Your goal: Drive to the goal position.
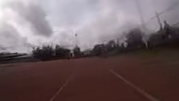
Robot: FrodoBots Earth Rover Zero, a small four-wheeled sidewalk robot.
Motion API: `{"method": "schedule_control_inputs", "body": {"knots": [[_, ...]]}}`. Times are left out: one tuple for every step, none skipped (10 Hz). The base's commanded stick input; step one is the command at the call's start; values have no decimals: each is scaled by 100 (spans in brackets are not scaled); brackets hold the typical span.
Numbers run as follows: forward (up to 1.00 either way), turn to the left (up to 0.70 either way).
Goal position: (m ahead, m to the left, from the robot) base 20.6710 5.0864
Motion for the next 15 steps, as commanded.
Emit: {"method": "schedule_control_inputs", "body": {"knots": [[85,0],[85,0],[85,0],[85,0],[85,0],[85,0],[85,0],[85,0],[85,0],[85,0],[85,0],[85,0],[85,0],[85,0],[85,0]]}}
